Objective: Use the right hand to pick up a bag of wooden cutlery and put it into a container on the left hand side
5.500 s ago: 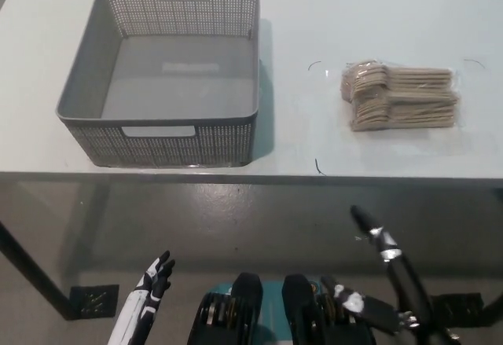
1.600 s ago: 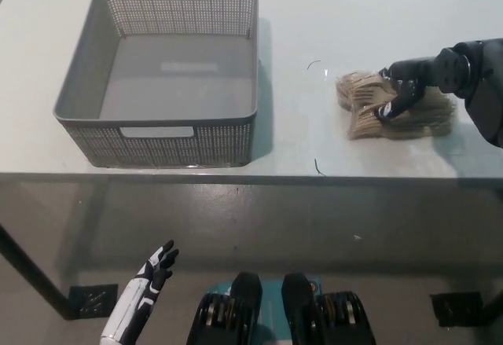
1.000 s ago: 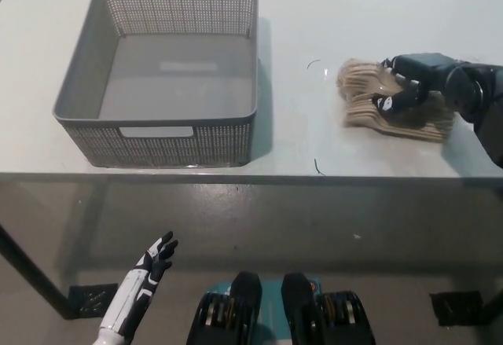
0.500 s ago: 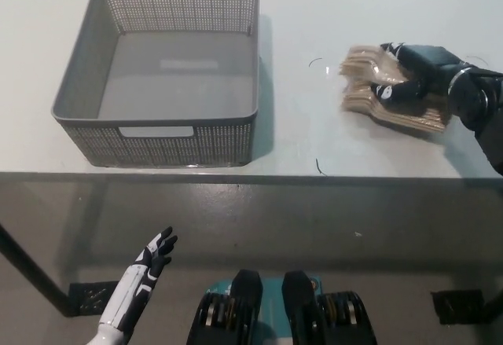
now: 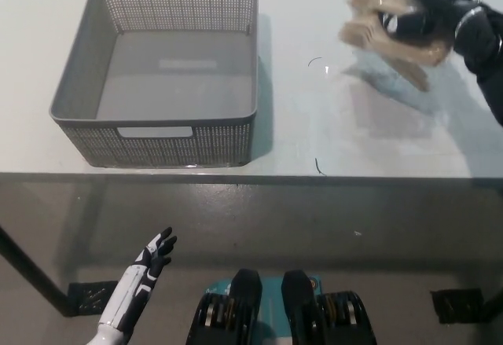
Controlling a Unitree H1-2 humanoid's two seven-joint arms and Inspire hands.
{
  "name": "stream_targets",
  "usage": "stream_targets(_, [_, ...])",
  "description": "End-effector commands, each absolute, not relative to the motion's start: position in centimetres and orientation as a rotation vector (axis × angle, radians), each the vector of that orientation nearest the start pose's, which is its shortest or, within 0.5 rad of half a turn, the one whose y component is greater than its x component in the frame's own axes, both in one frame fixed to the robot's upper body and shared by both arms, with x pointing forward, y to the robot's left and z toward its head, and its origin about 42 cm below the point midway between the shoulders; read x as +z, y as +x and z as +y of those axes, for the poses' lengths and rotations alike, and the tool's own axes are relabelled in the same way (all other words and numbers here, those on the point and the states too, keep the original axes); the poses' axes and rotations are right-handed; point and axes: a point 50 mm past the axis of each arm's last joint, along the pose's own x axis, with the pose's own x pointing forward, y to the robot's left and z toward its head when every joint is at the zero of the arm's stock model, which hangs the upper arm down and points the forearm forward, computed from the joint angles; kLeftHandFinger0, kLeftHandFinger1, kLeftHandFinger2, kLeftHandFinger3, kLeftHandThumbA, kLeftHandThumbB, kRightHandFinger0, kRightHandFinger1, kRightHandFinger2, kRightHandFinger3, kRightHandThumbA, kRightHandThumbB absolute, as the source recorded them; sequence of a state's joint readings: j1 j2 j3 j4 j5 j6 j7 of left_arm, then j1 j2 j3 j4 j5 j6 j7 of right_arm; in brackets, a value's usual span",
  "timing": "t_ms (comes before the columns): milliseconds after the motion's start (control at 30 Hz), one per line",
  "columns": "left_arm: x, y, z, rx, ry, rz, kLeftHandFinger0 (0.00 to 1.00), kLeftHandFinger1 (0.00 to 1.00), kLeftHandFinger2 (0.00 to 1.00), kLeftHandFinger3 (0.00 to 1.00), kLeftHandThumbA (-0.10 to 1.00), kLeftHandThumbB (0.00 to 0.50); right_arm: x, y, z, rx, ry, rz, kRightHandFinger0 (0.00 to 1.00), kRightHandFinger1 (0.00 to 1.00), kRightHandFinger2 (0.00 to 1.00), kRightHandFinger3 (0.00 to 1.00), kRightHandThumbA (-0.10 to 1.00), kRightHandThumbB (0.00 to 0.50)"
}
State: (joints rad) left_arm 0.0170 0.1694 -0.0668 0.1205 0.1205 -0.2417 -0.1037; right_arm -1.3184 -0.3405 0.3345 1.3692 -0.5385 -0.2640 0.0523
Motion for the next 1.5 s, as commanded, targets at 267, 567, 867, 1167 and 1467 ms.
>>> stream_targets(267, [8.2, 27.6, 24.9, -0.216, 0.305, -0.112, 1.00, 1.00, 1.00, 1.00, 1.00, 0.155, 47.2, 60.2, -18.7, 0.155, -0.953, -0.462, 0.00, 0.32, 0.76, 0.89, -0.10, 0.159])
stream_targets(567, [8.2, 27.5, 24.8, -0.234, 0.302, -0.101, 1.00, 1.00, 1.00, 1.00, 1.00, 0.150, 49.9, 59.3, -12.3, 0.233, -0.929, -0.574, 0.00, 0.36, 0.79, 0.85, -0.10, 0.168])
stream_targets(867, [7.9, 27.3, 24.5, -0.269, 0.302, -0.096, 1.00, 1.00, 1.00, 1.00, 1.00, 0.155, 50.5, 57.5, -4.2, 0.340, -0.916, -0.640, 0.00, 0.33, 0.78, 0.79, -0.10, 0.183])
stream_targets(1167, [8.4, 27.7, 24.0, -0.283, 0.325, -0.108, 1.00, 1.00, 1.00, 1.00, 1.00, 0.171, 49.7, 55.2, 2.9, 0.429, -0.890, -0.690, 0.00, 0.33, 0.74, 0.81, -0.10, 0.191])
stream_targets(1467, [9.1, 28.1, 23.7, -0.304, 0.360, -0.130, 1.00, 1.00, 1.00, 1.00, 1.00, 0.179, 46.9, 55.0, 4.6, 0.453, -0.950, -0.581, 0.66, 0.89, 1.00, 1.00, 0.33, 0.265])
